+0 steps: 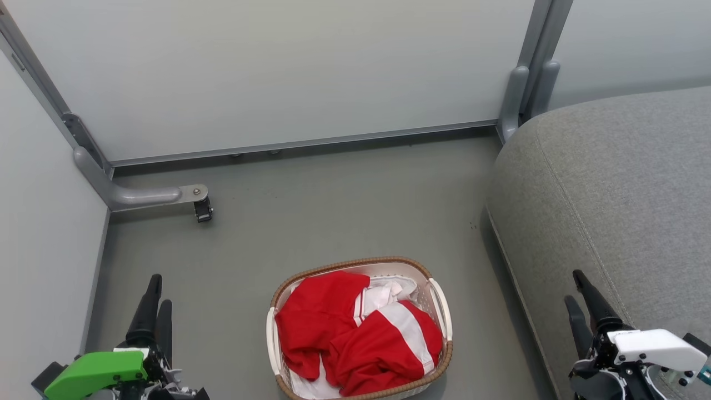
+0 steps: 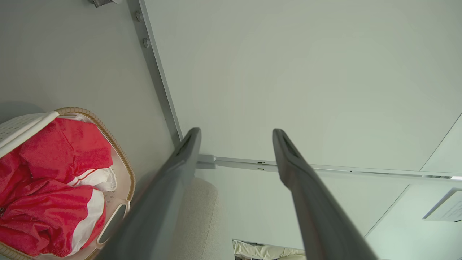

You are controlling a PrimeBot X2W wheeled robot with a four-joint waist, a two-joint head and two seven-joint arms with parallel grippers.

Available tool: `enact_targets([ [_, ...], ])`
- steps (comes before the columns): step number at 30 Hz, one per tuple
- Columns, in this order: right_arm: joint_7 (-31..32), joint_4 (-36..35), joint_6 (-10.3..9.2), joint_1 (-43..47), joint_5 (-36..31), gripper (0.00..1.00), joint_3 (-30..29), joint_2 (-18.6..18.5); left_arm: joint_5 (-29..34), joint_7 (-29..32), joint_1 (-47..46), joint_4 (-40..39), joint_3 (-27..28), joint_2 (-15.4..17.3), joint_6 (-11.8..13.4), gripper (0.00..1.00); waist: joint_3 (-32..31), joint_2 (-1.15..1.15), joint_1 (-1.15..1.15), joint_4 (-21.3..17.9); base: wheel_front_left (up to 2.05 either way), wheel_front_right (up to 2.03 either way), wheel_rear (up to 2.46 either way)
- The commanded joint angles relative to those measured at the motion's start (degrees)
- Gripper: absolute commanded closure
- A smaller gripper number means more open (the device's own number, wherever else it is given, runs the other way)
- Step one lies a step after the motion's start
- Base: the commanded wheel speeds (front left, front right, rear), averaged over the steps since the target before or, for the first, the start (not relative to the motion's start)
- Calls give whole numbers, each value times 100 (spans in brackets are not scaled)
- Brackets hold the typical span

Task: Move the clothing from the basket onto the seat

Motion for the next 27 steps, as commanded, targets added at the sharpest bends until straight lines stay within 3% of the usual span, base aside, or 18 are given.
enact_targets([
  [1,-39,-26,0,-14,-20,0,41,-9,22,-39,-5,-46,-29,3,0,0,1,0,0,0,0,0,0],
  [16,-452,-38,1,22,-449,0,303,-32,361,-451,193,-334,-321,16,-6,0,6,0,0,-2,0,0,0],
  [27,-719,-191,1,34,-1268,0,315,-48,1109,-718,308,-614,-409,25,-10,0,13,0,0,4,0,0,0],
])
